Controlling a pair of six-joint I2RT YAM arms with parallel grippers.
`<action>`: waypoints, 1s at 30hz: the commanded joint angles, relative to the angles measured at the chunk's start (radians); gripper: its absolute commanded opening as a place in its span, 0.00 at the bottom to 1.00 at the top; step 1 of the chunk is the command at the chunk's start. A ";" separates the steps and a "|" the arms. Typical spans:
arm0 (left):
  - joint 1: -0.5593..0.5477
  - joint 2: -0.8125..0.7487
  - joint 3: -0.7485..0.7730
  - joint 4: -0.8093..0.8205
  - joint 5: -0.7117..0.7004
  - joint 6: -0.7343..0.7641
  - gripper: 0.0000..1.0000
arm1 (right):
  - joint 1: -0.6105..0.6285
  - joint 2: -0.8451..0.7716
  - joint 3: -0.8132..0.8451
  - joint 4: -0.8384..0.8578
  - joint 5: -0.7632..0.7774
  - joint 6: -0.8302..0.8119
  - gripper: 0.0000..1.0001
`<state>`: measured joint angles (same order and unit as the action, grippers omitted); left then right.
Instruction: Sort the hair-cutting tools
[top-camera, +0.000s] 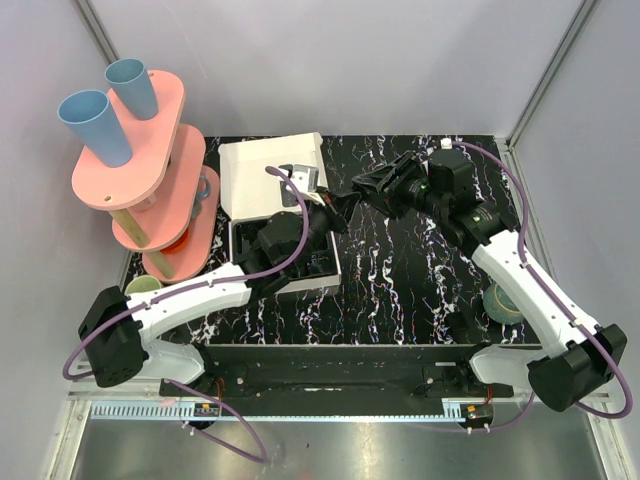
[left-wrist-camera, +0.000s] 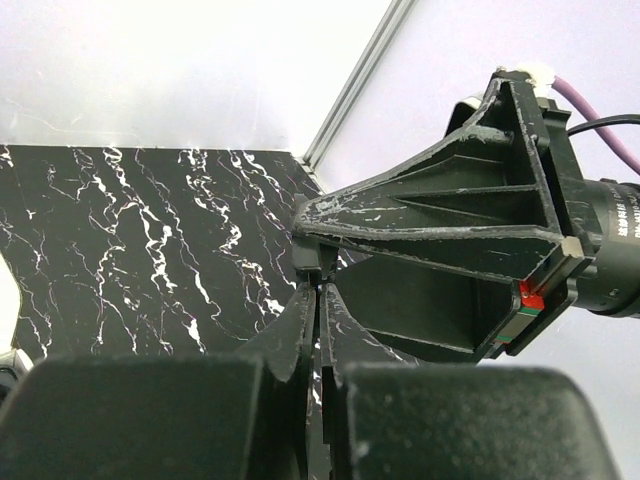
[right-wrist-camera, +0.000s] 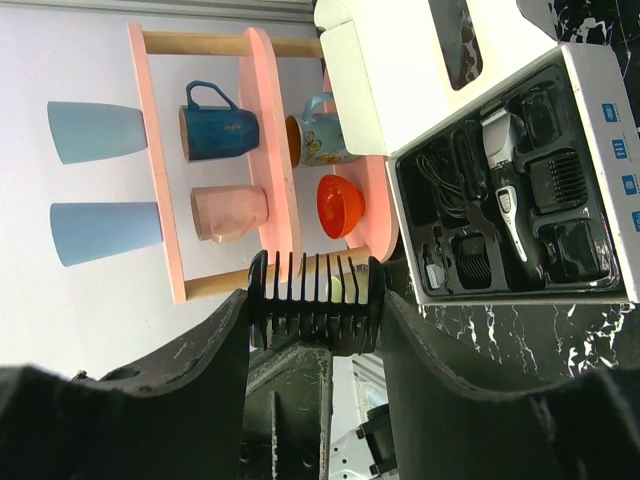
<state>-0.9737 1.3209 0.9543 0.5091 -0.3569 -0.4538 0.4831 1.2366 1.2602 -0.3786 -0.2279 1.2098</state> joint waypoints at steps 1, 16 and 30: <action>-0.002 0.011 0.058 -0.001 -0.014 -0.005 0.00 | 0.003 0.004 -0.007 0.032 -0.030 -0.009 0.55; 0.263 -0.031 0.138 -0.590 0.376 -0.166 0.00 | -0.001 -0.120 -0.108 -0.074 0.260 -0.199 1.00; 0.556 0.346 0.371 -0.888 0.749 -0.129 0.00 | -0.001 -0.169 -0.234 -0.137 0.275 -0.266 1.00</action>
<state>-0.4473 1.5837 1.2369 -0.3309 0.2390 -0.5926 0.4835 1.0943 1.0519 -0.4782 0.0353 0.9684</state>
